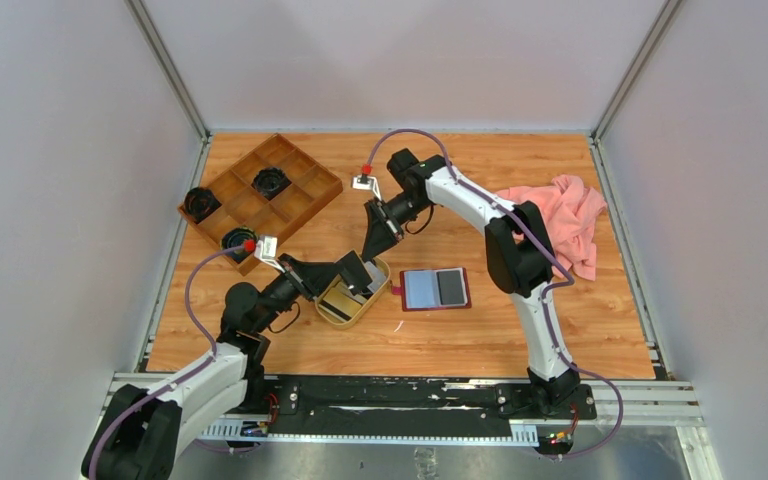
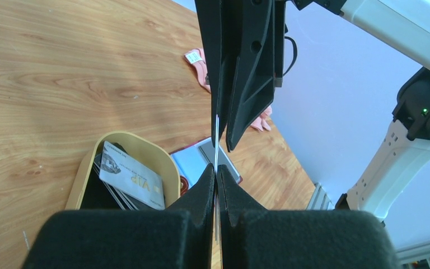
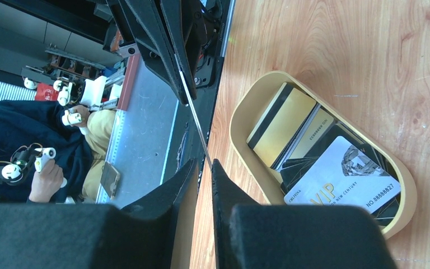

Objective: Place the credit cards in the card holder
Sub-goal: Place the credit card in the storage box.

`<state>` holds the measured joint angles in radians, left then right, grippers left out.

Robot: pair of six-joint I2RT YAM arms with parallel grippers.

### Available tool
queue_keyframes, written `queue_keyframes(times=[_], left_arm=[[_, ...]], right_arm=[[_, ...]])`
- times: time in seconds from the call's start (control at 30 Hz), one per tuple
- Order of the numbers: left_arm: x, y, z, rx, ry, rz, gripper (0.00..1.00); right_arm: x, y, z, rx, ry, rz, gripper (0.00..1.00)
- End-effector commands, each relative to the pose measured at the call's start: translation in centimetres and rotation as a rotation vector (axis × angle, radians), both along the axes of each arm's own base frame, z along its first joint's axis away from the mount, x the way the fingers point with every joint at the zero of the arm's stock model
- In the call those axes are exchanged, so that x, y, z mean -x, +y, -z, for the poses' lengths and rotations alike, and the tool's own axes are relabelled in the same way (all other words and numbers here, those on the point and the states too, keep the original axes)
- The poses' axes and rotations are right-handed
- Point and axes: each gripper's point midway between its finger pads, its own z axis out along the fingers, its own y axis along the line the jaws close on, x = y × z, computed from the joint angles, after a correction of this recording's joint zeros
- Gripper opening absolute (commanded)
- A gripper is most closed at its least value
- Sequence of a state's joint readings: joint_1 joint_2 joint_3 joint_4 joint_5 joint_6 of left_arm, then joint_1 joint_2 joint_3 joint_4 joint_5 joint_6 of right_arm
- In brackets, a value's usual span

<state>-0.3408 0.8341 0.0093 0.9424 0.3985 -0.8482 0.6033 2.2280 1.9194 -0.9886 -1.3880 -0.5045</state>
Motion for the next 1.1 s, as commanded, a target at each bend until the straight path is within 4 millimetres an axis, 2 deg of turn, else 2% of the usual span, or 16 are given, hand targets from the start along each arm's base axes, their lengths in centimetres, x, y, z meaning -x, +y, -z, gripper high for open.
queue_keyframes(times=[0.0, 1.07], left_arm=[[2.5, 1.0, 6.0, -0.044, 0.119, 0.0, 0.0], [2.7, 0.6, 5.7, -0.035, 0.109, 0.027, 0.0]], right_arm=[[0.7, 0.3, 0.0, 0.006, -0.004, -0.019, 0.18], [0.3, 0.3, 1.5, 0.073, -0.017, -0.007, 0.12]])
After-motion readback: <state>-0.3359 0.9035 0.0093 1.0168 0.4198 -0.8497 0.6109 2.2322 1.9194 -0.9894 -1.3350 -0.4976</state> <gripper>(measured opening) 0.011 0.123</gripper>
